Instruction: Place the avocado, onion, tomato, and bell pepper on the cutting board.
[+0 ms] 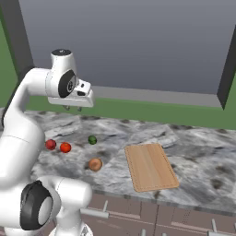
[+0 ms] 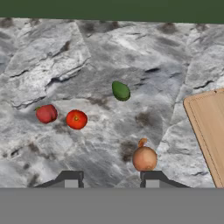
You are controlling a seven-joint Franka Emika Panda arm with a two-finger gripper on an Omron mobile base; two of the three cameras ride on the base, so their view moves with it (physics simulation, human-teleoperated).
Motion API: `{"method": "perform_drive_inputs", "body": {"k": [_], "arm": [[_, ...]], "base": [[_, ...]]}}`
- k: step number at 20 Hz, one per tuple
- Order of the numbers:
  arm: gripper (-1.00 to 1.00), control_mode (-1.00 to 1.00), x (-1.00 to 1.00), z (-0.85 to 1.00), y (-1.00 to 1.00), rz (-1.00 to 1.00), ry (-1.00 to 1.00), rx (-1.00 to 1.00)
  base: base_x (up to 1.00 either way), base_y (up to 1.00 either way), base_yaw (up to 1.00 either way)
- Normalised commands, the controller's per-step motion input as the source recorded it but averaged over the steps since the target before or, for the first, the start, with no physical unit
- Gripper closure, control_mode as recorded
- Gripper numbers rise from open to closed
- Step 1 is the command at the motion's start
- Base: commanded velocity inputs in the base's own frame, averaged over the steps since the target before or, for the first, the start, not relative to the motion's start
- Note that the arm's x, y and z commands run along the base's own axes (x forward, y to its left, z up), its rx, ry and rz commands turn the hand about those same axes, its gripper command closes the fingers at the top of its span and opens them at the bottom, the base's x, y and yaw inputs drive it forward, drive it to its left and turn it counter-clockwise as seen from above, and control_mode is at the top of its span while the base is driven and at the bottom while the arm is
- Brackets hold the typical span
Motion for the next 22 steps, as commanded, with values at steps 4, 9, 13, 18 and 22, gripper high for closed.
{"method": "perform_drive_inputs", "body": {"k": [4,9,13,18,22], "arm": [[-1.0,-1.0,-0.06,0.0,0.0,0.0,0.0,0.0],[-1.0,-1.0,-0.38,0.0,-0.01,0.0,-0.01,0.0],[-1.0,-1.0,-0.59,-0.16,-0.23,0.0,-0.09,0.01],[-1.0,-1.0,-0.35,-0.2,-0.25,0.05,-0.11,-0.01],[-1.0,-1.0,-0.23,-0.29,-0.31,0.01,0.0,-0.07]], "base": [[0.0,0.0,0.0],[0.0,0.0,0.0],[0.0,0.0,0.0],[0.0,0.0,0.0],[0.0,0.0,0.0]]}}
